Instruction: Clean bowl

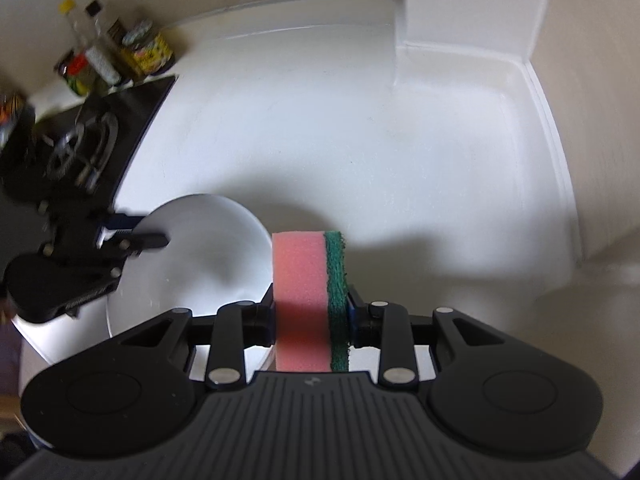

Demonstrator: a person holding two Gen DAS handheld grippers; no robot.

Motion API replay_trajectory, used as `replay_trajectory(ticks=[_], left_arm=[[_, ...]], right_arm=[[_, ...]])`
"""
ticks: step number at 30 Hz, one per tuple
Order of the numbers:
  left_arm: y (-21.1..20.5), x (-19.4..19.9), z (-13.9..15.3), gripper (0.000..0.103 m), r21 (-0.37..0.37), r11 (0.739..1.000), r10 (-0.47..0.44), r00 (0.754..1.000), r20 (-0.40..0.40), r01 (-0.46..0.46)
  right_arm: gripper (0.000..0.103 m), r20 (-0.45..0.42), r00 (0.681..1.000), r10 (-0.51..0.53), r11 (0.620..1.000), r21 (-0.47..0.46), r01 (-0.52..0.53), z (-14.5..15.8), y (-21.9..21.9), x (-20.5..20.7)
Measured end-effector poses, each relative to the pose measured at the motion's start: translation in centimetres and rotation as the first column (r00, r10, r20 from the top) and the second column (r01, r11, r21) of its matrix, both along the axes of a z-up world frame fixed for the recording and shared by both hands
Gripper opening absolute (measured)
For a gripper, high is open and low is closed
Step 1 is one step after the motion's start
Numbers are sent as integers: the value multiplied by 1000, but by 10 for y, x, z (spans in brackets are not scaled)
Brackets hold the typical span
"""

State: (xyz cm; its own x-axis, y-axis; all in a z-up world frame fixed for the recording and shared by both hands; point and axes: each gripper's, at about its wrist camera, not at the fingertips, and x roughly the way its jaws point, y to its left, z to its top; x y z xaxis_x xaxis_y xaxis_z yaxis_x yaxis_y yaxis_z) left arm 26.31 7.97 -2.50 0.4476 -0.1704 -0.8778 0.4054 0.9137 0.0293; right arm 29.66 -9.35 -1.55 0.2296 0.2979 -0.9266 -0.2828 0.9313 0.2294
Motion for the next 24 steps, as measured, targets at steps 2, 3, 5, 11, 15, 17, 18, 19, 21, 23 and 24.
replay_trajectory(ticks=[2, 3, 5, 11, 15, 17, 18, 19, 21, 23, 24], left_arm=[[0, -10, 0, 11, 7, 1000, -4, 1000, 29, 4], [-1, -13, -1, 10, 30, 999, -38, 998, 45, 37], [0, -13, 0, 9, 49, 994, -104, 994, 44, 102], [-6, -1, 3, 11, 113, 919, -383, 923, 32, 378], [-9, 7, 5, 11, 104, 908, -411, 911, 30, 406], [-5, 5, 7, 11, 78, 947, -313, 949, 33, 310], [-1, -1, 9, 11, 60, 967, -250, 968, 29, 248], [3, -7, 10, 11, 42, 982, -186, 982, 24, 185], [12, -24, 11, 11, 4, 1000, -26, 1000, -1, 26], [13, -38, 9, 10, 9, 1000, 24, 1000, 8, -24], [13, -43, 8, 10, 11, 999, 37, 999, 22, -37]], right_arm=[[27, -13, 1000, -25, 1000, 16, 25, -2, -4, -7], [27, -19, 1000, -22, 1000, 19, 22, -3, -5, -10], [27, -43, 999, 10, 1000, 15, -10, -4, -3, -14], [27, -37, 996, 78, 997, -24, -79, 0, 6, -1], [27, -1, 996, 93, 993, -74, -93, 1, 16, 4], [27, 3, 996, 84, 994, -65, -84, 1, 14, 3], [27, 3, 997, 74, 996, -51, -74, 1, 12, 1], [27, 3, 998, 66, 997, -41, -66, 0, 11, 1], [27, 7, 999, 43, 999, -23, -43, 0, 8, -4], [27, 14, 1000, 17, 1000, -11, -17, 1, 5, -11], [27, 14, 1000, 8, 1000, -4, -8, 0, 3, -13]])
